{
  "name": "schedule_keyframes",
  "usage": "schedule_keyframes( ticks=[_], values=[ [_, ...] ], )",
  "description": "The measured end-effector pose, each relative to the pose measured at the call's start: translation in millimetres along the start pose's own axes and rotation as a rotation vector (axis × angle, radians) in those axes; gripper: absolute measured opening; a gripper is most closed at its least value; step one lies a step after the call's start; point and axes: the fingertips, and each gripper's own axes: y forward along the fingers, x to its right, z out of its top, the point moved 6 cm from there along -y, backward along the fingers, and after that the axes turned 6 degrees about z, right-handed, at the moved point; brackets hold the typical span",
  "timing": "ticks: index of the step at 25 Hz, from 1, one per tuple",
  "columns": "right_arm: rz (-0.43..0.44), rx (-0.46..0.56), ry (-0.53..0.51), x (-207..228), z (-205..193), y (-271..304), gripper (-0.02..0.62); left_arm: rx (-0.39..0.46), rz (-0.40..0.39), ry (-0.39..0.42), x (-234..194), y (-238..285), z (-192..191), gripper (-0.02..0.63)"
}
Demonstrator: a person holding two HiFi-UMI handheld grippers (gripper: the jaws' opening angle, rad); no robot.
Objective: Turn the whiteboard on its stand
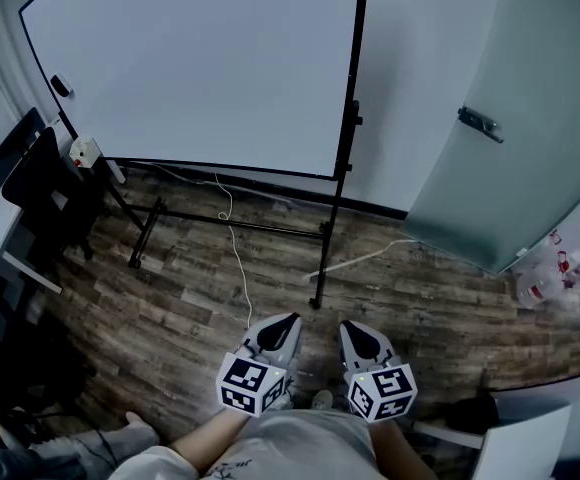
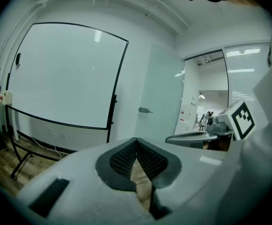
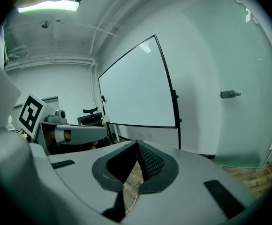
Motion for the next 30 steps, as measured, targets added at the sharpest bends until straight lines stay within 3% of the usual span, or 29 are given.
schedule_keyframes(
  ticks=[10, 16, 24, 30],
  values=[
    [-0.052, 0.005, 0.028, -24.6, -10.5, 16.4, 0.006, -0.009, -0.044, 0.003, -27.3, -14.4, -6.6, 0.011],
    [-0.077, -0.009, 0.053, -16.6, -15.4, 29.0, 0.006, -0.024, -0.059, -0.003, -39.6, -1.2, -9.3, 0.011],
    [-0.065, 0.012, 0.022, 33.1, 5.0, 79.1, 0.006, -0.025, -0.043, -0.007, -64.3, 59.7, 3.5, 0.011],
    [-0.045, 0.039, -0.014, 88.1, 50.4, 126.6, 0.006, 0.003, -0.028, 0.005, -86.4, 125.0, 40.0, 0.011]
  ],
)
